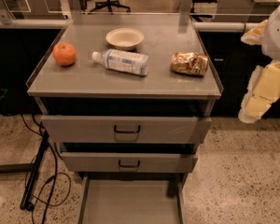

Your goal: Place blue plastic bottle into bottom drawer

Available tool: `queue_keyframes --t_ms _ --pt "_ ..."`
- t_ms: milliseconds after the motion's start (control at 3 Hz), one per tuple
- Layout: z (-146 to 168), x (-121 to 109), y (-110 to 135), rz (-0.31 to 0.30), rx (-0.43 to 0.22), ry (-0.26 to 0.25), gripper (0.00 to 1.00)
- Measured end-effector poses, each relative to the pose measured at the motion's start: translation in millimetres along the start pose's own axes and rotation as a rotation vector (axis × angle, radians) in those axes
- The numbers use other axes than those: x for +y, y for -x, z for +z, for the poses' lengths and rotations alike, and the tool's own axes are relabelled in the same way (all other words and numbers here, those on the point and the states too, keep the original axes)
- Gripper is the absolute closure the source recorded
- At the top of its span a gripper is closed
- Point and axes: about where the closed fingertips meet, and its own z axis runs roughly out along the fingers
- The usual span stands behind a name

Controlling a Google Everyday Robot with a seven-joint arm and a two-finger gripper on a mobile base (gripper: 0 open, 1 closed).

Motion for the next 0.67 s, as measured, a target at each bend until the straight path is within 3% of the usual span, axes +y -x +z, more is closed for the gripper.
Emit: queue_keyframes --t_ms 667 --pt "-3.0 -0.4 2.9 -0.014 -0.011 -0.01 0.0"
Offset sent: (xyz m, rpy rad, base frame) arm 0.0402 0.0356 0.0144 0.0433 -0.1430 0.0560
